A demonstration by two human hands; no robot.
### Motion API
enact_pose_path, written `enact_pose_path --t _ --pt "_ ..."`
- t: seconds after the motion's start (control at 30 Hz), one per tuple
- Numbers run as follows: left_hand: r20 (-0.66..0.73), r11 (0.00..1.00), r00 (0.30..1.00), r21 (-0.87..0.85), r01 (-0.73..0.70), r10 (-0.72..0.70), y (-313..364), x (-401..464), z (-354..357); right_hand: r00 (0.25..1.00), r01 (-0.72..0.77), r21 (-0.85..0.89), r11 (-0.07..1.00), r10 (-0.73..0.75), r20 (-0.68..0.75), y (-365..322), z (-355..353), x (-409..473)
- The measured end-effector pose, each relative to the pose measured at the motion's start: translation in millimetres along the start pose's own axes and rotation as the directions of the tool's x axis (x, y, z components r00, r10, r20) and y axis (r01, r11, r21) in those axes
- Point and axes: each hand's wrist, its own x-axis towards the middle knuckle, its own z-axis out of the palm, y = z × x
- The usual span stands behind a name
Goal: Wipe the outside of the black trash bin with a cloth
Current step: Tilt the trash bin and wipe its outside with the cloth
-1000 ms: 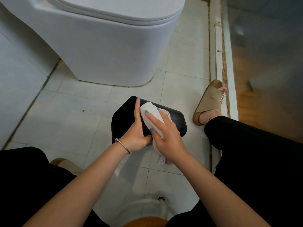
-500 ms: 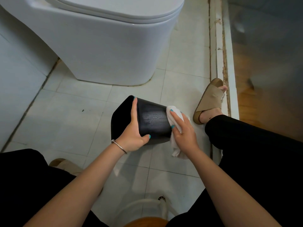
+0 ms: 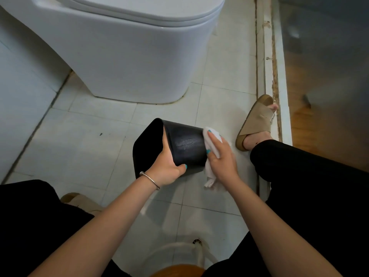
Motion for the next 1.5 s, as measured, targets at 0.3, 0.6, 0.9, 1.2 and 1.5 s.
enact_pose_path --t 0.3,0.6,0.9,1.2,1.5 --pt "0.028 0.994 0.996 -0.076 -0.079 0.082 -0.2 4.2 -1.3 0.961 0.249 0.083 0.965 -0.257 0.107 -61.0 9.9 -26.7" --pt "-0.013 0.998 0.998 0.009 -0.065 0.065 16.2 5.2 -23.3 0.957 0.245 0.046 0.968 -0.249 0.148 -59.3 5.1 -29.1" --pt "-0.016 0.986 0.993 0.125 -0.112 0.115 15.9 2.4 -23.9 0.945 0.282 -0.044 0.958 -0.27 0.183 -74.5 7.2 -37.0" --pt "-0.009 0.985 0.988 0.078 -0.156 0.157 12.7 -0.9 -8.9 0.963 0.254 -0.137 0.957 -0.237 0.132 -82.9 7.8 -31.7" --pt "-0.065 0.978 0.987 0.158 -0.136 0.148 3.9 -0.9 -11.9 0.974 0.225 -0.23 0.947 -0.216 0.067 -72.8 16.6 -20.3"
